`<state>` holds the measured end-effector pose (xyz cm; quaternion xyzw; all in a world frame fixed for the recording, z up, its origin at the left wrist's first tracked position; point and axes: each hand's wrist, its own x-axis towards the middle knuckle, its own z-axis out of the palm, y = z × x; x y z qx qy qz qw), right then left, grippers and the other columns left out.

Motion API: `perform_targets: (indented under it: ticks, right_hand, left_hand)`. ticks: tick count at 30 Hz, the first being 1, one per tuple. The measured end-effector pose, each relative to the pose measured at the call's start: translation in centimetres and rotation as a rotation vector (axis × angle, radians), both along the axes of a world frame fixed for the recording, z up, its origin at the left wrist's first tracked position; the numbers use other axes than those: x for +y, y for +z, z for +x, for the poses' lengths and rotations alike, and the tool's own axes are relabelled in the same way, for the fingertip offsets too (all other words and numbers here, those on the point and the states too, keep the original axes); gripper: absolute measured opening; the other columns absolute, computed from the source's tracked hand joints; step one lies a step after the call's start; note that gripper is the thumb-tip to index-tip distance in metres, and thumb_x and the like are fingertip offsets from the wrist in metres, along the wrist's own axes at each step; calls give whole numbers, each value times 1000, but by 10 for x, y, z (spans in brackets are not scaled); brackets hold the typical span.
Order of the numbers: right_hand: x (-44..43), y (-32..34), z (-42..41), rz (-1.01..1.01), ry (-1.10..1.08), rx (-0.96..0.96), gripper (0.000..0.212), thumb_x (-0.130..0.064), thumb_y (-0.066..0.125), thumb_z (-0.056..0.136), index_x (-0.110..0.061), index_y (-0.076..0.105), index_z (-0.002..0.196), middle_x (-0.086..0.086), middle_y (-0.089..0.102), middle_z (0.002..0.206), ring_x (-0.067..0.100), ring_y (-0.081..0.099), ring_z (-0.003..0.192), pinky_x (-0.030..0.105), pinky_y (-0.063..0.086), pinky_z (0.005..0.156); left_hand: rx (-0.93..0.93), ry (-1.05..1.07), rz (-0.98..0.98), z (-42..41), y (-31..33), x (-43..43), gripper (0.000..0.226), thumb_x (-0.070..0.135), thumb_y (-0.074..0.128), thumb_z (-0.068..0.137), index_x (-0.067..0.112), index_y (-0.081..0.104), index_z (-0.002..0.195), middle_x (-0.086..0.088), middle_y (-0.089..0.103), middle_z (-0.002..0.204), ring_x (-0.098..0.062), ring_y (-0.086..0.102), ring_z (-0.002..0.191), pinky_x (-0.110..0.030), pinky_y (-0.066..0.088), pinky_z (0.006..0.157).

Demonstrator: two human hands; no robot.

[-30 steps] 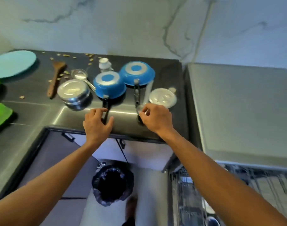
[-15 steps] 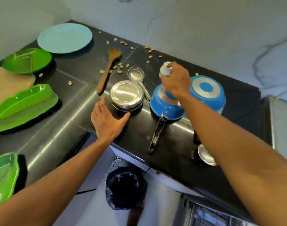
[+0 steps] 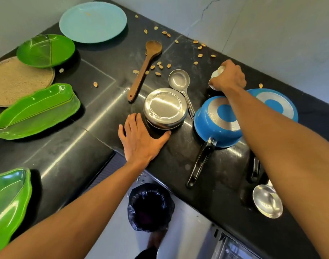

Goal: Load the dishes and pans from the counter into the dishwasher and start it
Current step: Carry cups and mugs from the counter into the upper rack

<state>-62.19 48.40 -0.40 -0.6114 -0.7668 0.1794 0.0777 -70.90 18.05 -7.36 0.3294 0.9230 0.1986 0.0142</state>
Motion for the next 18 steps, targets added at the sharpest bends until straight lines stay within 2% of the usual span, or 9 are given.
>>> perform_targets:
  ticks: [6, 11, 15, 18]
  right_hand:
    - [-19, 26, 11, 102, -43, 194, 68, -41, 81, 75, -29, 50, 134, 4, 54, 133, 27, 56, 118, 36, 47, 89]
    - [-60, 55, 39, 193, 0, 238, 66, -54, 77, 69, -33, 54, 127, -2, 59, 126, 23, 60, 111, 33, 47, 83]
    - [-113, 71, 79, 181, 13, 318, 63, -58, 76, 67, -33, 57, 121, -7, 64, 119, 17, 61, 103, 28, 43, 74]
    - [-160, 71, 122, 185, 36, 332, 62, -57, 75, 65, -34, 57, 120, -8, 64, 116, 17, 61, 102, 28, 39, 73]
  left_hand:
    - [-10, -19, -2, 2, 1, -1, 113, 92, 45, 67, 12, 32, 145, -5, 31, 153, -23, 22, 145, -50, 12, 121]
    - [-30, -23, -13, 4, 2, -3, 113, 93, 45, 64, 11, 36, 141, -8, 37, 148, -28, 29, 141, -52, 15, 120]
    - [-49, -9, -16, 7, 4, -6, 111, 88, 52, 65, 7, 38, 139, -14, 43, 143, -34, 36, 136, -52, 21, 118]
    - [-73, -42, 5, 12, 1, -21, 99, 79, 52, 72, 3, 42, 135, -19, 47, 138, -39, 42, 129, -54, 31, 111]
